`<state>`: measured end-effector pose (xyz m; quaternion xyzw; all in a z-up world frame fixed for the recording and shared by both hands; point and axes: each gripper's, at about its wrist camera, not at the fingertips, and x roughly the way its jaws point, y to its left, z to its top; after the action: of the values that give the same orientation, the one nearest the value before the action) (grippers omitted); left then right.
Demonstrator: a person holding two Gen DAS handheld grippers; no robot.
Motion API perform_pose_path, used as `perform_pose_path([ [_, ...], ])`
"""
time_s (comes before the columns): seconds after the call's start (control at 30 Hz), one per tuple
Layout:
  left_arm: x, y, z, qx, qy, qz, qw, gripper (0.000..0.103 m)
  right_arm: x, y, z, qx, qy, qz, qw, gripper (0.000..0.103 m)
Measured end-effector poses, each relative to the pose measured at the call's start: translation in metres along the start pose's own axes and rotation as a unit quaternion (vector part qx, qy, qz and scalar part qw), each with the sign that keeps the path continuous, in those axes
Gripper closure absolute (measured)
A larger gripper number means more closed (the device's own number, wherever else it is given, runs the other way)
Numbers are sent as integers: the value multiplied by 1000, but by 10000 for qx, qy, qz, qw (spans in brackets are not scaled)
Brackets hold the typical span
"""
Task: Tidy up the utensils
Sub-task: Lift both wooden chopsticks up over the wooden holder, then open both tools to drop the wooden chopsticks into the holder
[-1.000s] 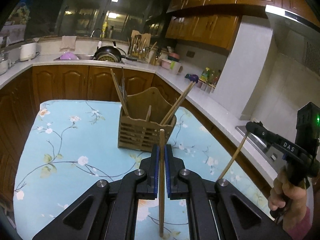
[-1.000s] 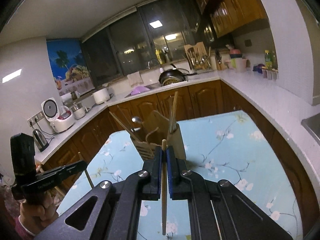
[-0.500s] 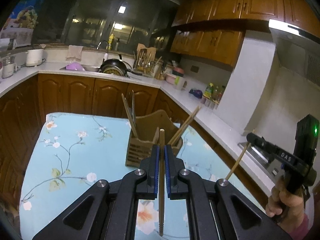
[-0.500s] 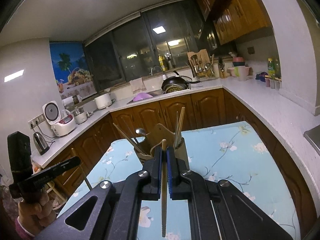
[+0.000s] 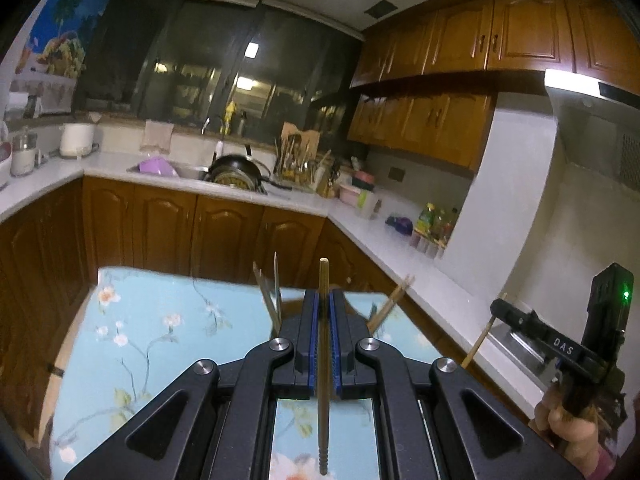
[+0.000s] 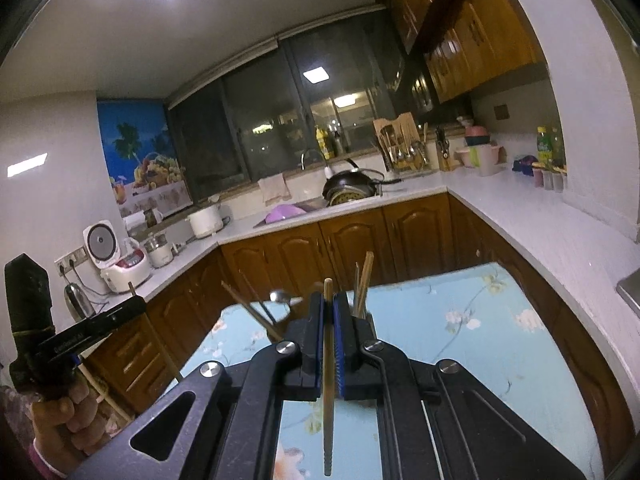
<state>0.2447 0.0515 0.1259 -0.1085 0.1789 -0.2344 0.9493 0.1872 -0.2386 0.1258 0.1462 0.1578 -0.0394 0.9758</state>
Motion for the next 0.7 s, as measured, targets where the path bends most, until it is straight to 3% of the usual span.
perform_pose_path([
  [0.43,53,-4,30,218,-1016,208,9944,100,33,15,60,-129,-997,-46,9949,98],
  [0.7,110,1,-4,270,-1158,351,9923,100,68,13,46,-268,-1054,-257,9937,98],
])
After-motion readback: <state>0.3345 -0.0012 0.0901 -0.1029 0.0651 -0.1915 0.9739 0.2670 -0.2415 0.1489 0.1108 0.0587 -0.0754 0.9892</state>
